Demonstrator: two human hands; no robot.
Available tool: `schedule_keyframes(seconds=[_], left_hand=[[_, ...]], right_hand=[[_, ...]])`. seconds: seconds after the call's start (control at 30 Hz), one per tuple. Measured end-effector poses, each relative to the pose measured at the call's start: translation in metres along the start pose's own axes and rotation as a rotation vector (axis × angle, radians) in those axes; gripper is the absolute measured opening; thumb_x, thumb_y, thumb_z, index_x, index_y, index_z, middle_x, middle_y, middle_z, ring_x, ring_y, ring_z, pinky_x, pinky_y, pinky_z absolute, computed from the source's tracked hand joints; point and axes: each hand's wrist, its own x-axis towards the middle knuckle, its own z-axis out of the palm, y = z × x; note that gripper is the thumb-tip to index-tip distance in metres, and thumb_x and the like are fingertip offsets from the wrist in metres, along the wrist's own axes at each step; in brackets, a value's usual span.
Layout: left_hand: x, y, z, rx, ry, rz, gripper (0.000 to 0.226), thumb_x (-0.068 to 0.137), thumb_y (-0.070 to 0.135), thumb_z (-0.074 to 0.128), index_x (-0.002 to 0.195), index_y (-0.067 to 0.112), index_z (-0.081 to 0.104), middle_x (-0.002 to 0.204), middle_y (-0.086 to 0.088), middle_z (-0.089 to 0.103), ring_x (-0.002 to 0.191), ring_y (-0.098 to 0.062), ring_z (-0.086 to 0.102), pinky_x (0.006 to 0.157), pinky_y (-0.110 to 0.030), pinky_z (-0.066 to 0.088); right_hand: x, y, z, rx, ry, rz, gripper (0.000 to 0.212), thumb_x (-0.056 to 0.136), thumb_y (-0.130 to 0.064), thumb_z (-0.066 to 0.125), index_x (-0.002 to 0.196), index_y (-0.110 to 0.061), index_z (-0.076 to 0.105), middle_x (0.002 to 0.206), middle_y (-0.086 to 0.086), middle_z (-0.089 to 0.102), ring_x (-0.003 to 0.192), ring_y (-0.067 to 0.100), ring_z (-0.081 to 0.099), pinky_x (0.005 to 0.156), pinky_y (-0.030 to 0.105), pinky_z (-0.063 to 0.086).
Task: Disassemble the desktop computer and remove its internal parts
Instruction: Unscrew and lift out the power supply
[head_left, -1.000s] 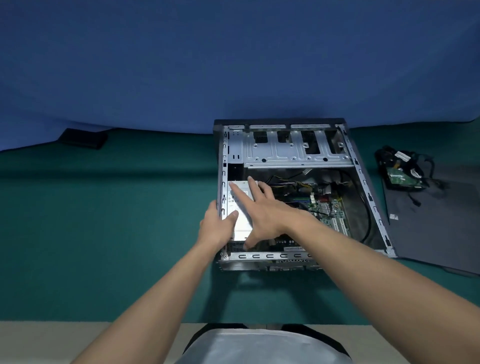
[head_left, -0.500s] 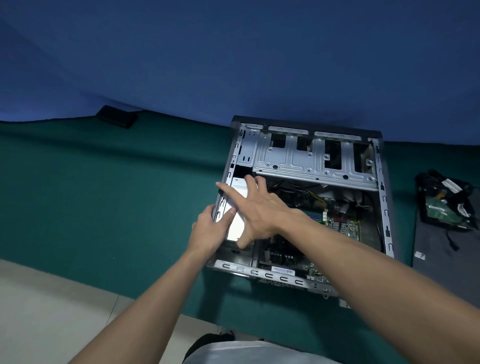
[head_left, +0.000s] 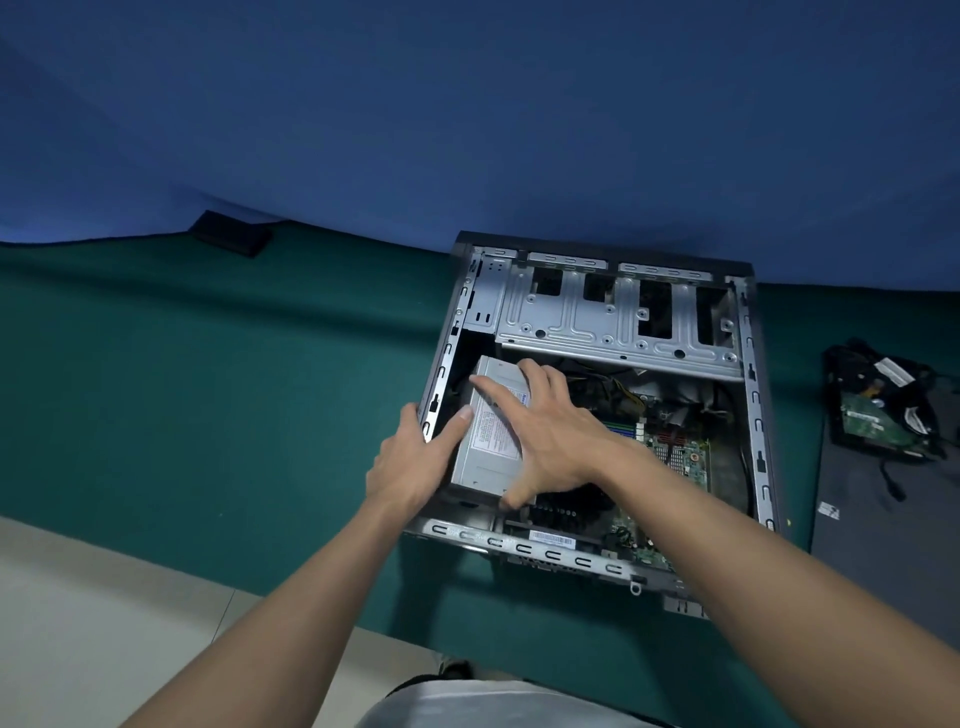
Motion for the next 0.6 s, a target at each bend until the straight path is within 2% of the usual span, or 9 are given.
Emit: schedule_keyframes(seconds=[0.07, 0.13, 0.2, 0.23, 0.3, 0.4, 0.5, 0.6], left_hand=[[0.000, 0.000, 0.001, 0.046, 0.021, 0.004, 0.106, 0.057, 0.098, 0.031, 0.138, 0.031, 0.035, 0.135, 0.000, 0.056, 0.120, -0.030, 0.054, 0.100, -0.052, 0.040], [-0.001, 0.001, 0.002, 0.081, 0.029, -0.014, 0.111, 0.052, 0.100, 0.031, 0.139, 0.032, 0.032, 0.135, -0.002, 0.056, 0.120, -0.032, 0.053, 0.099, -0.051, 0.039], [-0.002, 0.003, 0.002, 0.101, 0.032, -0.029, 0.120, 0.045, 0.103, 0.032, 0.142, 0.032, 0.028, 0.136, -0.004, 0.055, 0.122, -0.032, 0.052, 0.097, -0.050, 0.038], [-0.002, 0.004, 0.003, 0.120, 0.039, -0.034, 0.124, 0.042, 0.105, 0.031, 0.143, 0.032, 0.026, 0.136, -0.004, 0.055, 0.122, -0.032, 0.053, 0.095, -0.049, 0.038], [-0.002, 0.005, 0.004, 0.164, 0.059, -0.034, 0.128, 0.038, 0.107, 0.027, 0.141, 0.031, 0.027, 0.133, -0.003, 0.057, 0.119, -0.031, 0.055, 0.091, -0.047, 0.039], [0.000, 0.003, 0.004, 0.193, 0.065, -0.016, 0.122, 0.043, 0.106, 0.025, 0.138, 0.029, 0.029, 0.130, -0.004, 0.059, 0.116, -0.031, 0.057, 0.089, -0.046, 0.041], [0.002, 0.001, 0.005, 0.199, 0.064, -0.007, 0.117, 0.050, 0.103, 0.030, 0.139, 0.028, 0.028, 0.132, -0.005, 0.058, 0.116, -0.031, 0.057, 0.087, -0.045, 0.040], [0.000, -0.001, 0.005, 0.201, 0.068, 0.009, 0.113, 0.053, 0.101, 0.033, 0.138, 0.027, 0.029, 0.132, -0.006, 0.058, 0.116, -0.031, 0.057, 0.086, -0.045, 0.041]], right_hand=[[-0.001, 0.002, -0.005, 0.084, -0.043, 0.019, 0.128, 0.051, -0.052, 0.082, 0.140, -0.055, -0.009, 0.150, -0.007, -0.016, 0.139, 0.019, -0.017, 0.102, 0.057, 0.033], [0.000, 0.001, -0.013, 0.317, -0.034, 0.073, 0.096, 0.066, -0.055, 0.072, 0.142, -0.055, 0.012, 0.155, -0.001, -0.004, 0.142, 0.021, -0.012, 0.108, 0.058, 0.023], [0.005, -0.007, -0.015, 0.560, 0.105, 0.199, 0.062, 0.083, -0.052, 0.058, 0.139, -0.046, 0.033, 0.151, 0.003, 0.015, 0.142, 0.025, 0.002, 0.110, 0.053, 0.020], [0.009, -0.012, -0.015, 0.655, 0.194, 0.293, 0.056, 0.087, -0.052, 0.054, 0.139, -0.040, 0.036, 0.147, 0.004, 0.021, 0.140, 0.025, 0.008, 0.110, 0.050, 0.021], [0.017, -0.024, -0.011, 0.761, 0.323, 0.517, 0.067, 0.085, -0.056, 0.057, 0.142, -0.027, 0.033, 0.142, 0.007, 0.023, 0.134, 0.028, 0.014, 0.106, 0.046, 0.027], [0.022, -0.040, -0.007, 0.796, 0.329, 0.830, 0.086, 0.070, -0.054, 0.072, 0.135, -0.019, 0.028, 0.135, 0.013, 0.024, 0.125, 0.035, 0.025, 0.095, 0.049, 0.036], [0.030, -0.048, -0.006, 0.966, 0.320, 0.926, 0.093, 0.062, -0.041, 0.083, 0.131, -0.025, 0.022, 0.127, 0.016, 0.031, 0.114, 0.040, 0.042, 0.093, 0.050, 0.045], [0.033, -0.054, -0.002, 0.988, 0.320, 0.936, 0.097, 0.060, -0.036, 0.085, 0.128, -0.029, 0.017, 0.117, 0.017, 0.041, 0.101, 0.038, 0.054, 0.086, 0.048, 0.052]])
